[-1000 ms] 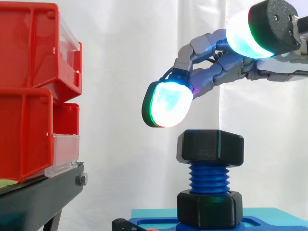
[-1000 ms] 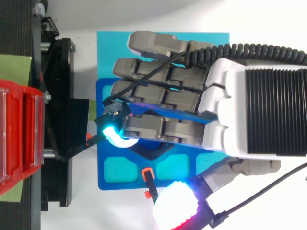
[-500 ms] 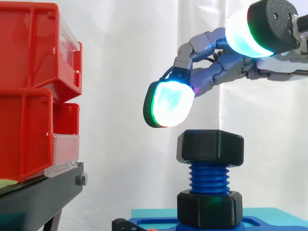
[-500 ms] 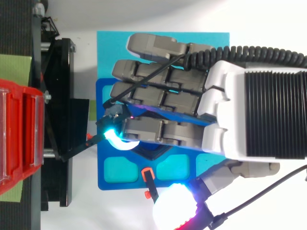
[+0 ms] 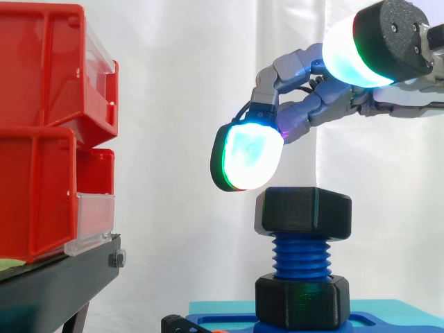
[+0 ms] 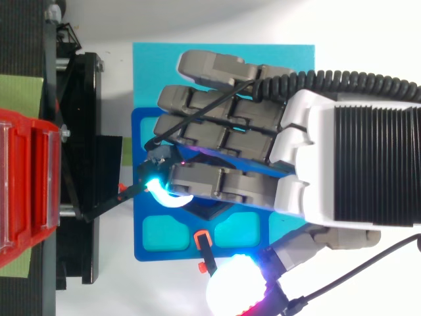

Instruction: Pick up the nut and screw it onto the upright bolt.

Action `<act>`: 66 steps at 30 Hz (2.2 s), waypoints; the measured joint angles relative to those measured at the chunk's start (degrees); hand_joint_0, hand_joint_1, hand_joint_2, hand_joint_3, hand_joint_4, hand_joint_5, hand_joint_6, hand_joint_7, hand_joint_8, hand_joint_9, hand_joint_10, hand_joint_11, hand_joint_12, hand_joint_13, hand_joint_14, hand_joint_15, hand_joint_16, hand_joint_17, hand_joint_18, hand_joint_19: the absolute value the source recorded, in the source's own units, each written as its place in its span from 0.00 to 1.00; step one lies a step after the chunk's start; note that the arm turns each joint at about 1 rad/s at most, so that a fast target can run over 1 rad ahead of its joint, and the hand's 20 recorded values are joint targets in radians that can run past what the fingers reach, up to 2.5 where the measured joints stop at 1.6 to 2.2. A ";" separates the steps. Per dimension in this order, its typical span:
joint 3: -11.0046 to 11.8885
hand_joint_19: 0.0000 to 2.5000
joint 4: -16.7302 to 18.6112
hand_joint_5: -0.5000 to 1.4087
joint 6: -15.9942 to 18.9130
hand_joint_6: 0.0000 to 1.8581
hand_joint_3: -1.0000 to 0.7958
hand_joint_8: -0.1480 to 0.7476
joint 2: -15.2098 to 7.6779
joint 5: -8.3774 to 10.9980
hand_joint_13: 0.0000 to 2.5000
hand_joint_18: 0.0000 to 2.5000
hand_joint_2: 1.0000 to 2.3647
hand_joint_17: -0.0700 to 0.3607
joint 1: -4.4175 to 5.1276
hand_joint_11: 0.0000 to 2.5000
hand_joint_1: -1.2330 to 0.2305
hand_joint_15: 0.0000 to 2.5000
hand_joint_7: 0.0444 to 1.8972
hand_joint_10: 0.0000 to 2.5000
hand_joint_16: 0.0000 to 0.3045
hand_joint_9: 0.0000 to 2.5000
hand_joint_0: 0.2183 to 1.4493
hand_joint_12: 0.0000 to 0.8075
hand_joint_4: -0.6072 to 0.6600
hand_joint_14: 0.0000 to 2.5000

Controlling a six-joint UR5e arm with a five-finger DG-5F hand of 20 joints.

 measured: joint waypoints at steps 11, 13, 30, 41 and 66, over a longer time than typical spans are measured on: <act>0.00 0.00 1.79 0.21 -1.24 0.27 0.28 0.48 -0.06 0.00 0.19 0.10 0.00 0.39 0.11 0.00 0.76 0.00 0.49 0.00 0.14 0.24 0.24 0.43 0.70 0.00; 0.02 0.00 2.53 0.21 -1.38 0.27 0.28 0.48 -0.06 0.00 0.19 0.10 0.00 0.39 0.16 0.00 0.76 0.00 0.50 0.00 0.14 0.24 0.24 0.43 0.71 0.00; 2.96 0.00 1.32 0.21 -1.36 0.27 0.28 0.48 -3.48 -0.82 0.19 0.11 0.00 0.39 0.12 0.00 0.76 0.00 0.50 0.00 0.14 0.24 0.25 0.43 0.72 0.00; 3.82 0.00 -0.57 0.22 -1.36 0.27 0.28 0.48 -3.58 -1.44 0.19 0.11 0.00 0.38 -0.01 0.00 0.76 0.00 0.54 0.00 0.14 0.25 0.25 0.43 0.72 0.00; 3.82 0.02 -3.89 0.27 -2.67 0.31 0.28 0.50 -3.60 -4.52 0.29 0.21 0.00 0.34 -3.59 0.00 0.71 0.00 0.69 0.00 0.11 0.40 0.26 0.34 0.64 0.00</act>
